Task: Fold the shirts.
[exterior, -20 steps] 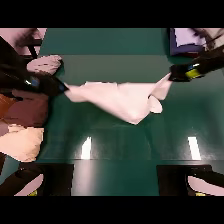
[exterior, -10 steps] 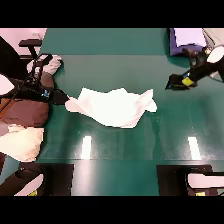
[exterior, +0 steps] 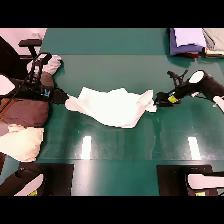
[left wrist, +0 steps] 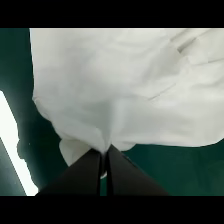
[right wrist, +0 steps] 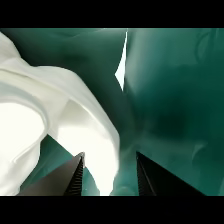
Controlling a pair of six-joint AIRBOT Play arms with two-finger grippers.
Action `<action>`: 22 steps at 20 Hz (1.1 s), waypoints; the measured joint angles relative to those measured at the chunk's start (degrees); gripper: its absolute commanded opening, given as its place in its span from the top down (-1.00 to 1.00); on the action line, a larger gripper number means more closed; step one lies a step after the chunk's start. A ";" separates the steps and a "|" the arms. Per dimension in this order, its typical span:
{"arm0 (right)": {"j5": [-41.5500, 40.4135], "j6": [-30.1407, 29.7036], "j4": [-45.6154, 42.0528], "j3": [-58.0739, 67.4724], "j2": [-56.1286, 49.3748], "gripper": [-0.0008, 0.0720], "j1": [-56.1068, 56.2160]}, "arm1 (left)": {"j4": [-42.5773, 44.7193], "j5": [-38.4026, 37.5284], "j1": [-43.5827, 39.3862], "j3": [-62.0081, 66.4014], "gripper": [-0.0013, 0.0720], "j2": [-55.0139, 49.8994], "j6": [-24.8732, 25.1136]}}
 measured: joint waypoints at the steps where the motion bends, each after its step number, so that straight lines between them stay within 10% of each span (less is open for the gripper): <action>1: -0.48 -0.07 0.07 -0.28 -0.39 0.73 0.63 | 0.00 0.07 0.00 -0.02 0.89 0.00 0.00; 8: -0.55 -0.26 -2.08 3.37 5.64 0.94 0.26 | 2.08 0.04 0.00 6.60 0.89 1.44 -2.51; 22: 7.87 -0.28 -4.33 44.39 39.47 0.94 -19.32 | 2.49 -0.79 0.00 61.96 0.89 6.25 -6.91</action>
